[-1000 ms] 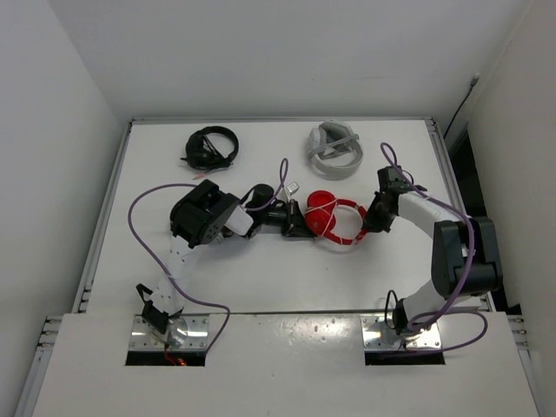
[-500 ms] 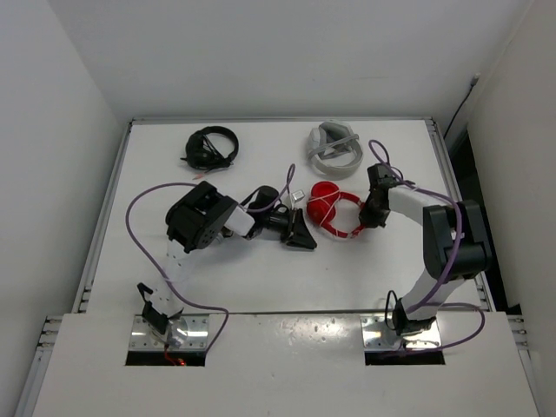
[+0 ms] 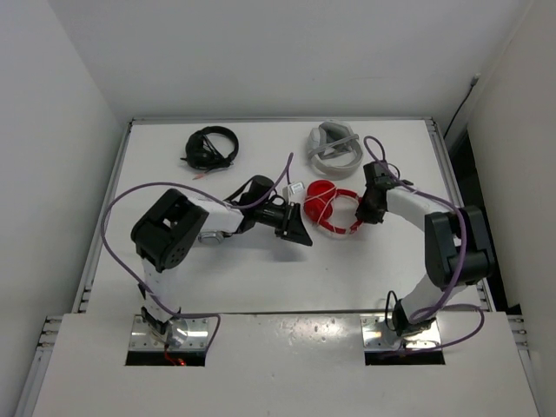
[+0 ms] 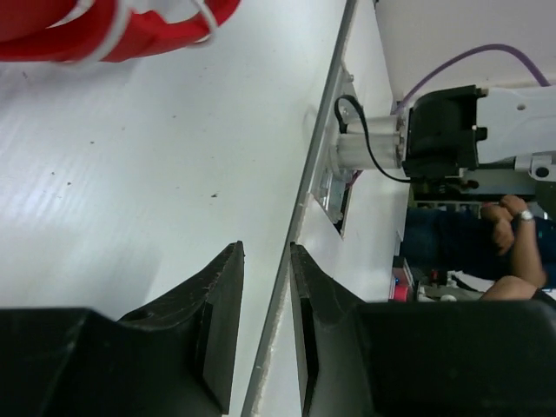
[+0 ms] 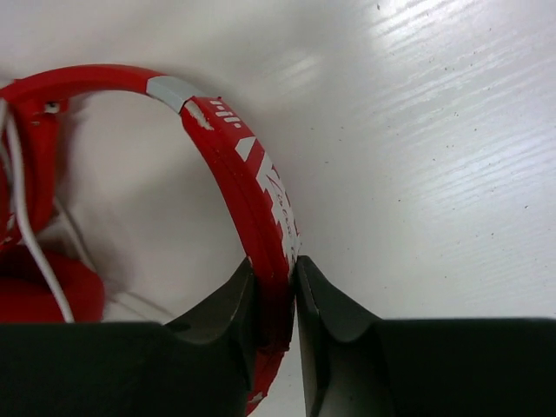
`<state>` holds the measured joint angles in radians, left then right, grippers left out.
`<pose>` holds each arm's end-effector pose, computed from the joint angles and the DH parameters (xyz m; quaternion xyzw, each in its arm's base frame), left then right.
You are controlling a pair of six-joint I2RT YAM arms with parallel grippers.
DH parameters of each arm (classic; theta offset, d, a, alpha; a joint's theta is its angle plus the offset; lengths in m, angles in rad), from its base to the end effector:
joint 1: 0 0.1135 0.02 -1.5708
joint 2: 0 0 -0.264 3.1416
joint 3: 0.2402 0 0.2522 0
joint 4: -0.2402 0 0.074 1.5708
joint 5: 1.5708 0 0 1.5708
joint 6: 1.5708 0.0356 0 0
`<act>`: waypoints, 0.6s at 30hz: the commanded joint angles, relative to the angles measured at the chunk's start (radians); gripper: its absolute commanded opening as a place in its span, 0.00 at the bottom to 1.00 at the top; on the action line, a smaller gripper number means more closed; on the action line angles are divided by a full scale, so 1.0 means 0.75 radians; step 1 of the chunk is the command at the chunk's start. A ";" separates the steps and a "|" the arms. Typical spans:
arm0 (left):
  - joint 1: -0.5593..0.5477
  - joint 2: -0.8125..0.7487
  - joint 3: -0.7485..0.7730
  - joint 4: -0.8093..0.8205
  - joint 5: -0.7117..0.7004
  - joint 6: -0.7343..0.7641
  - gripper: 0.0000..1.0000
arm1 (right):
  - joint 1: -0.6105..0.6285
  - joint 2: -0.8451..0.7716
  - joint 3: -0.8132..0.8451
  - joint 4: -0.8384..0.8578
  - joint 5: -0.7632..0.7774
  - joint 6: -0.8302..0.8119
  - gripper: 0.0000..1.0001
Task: Wrap the headphones
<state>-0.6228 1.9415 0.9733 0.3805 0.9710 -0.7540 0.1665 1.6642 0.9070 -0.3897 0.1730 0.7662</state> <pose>0.2933 -0.2468 0.1396 0.1687 0.7925 -0.5829 0.0610 0.3055 0.0451 0.1523 0.3051 0.9251 0.0188 0.2252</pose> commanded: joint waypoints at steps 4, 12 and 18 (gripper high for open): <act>0.039 -0.173 -0.009 -0.182 -0.025 0.197 0.33 | 0.001 -0.147 -0.021 0.078 0.035 -0.093 0.24; 0.051 -0.257 -0.048 -0.246 -0.049 0.273 0.33 | -0.069 -0.241 -0.121 0.117 0.011 -0.183 0.56; 0.065 -0.377 0.079 -0.531 -0.190 0.555 0.33 | -0.069 -0.427 -0.078 0.029 -0.002 -0.357 0.56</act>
<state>-0.5838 1.7546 0.9588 0.0898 0.8925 -0.4881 0.1135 1.4609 0.8131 -0.3626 0.1719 0.5880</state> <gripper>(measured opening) 0.331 0.557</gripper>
